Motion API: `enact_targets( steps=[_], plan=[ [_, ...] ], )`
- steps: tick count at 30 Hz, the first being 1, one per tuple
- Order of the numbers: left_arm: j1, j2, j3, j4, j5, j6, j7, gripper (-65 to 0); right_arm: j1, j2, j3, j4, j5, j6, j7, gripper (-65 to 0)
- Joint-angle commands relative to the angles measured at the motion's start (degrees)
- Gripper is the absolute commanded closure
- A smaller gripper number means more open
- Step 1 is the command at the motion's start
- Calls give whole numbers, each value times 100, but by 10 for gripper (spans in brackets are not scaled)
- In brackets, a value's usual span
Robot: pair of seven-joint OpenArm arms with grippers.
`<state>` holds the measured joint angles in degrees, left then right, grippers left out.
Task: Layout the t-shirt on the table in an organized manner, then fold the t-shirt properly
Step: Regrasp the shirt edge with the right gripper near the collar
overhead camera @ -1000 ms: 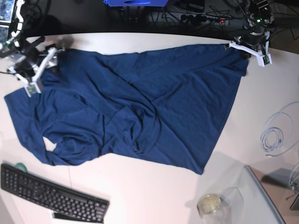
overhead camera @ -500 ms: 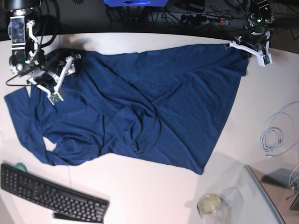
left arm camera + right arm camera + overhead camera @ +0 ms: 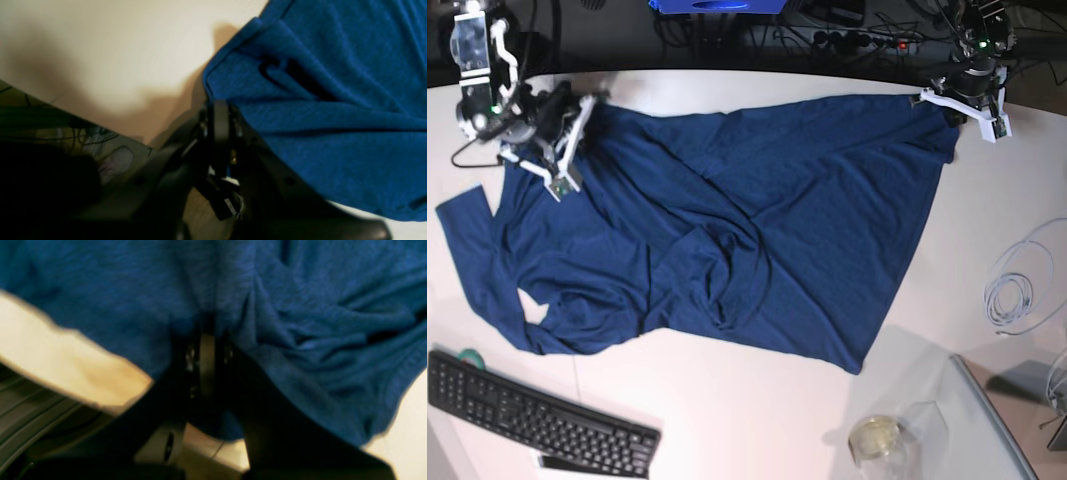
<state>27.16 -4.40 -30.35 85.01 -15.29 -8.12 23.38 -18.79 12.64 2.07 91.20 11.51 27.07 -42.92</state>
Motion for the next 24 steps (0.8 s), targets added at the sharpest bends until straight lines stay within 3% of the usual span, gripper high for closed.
enact_targets(
  steps=[1, 8, 14, 16, 20, 24],
  plan=[
    [23, -65, -38, 101, -14, -1, -91, 0, -113, 67, 35, 309, 40, 40, 32, -20],
    [14, -65, -11, 180, -14, -1, -91, 0, -790, 305, 158, 994, 40, 49, -179, 0],
    [-74, -188, 15, 532, -14, -1, -83, 0, -684, 525, 352, 880, 40, 49, -267, -12],
    [-100, -206, 15, 549, -14, -1, -83, 0, -543, 525, 343, 819, 40, 49, -530, -77],
    [-83, -188, 15, 558, -14, -1, -83, 0, -438, 489, 325, 968, 40, 49, -724, -279],
    [-48, -179, 15, 532, -14, -1, -83, 0, -280, 278, 299, 1135, 49, 49, -768, -293]
  ],
)
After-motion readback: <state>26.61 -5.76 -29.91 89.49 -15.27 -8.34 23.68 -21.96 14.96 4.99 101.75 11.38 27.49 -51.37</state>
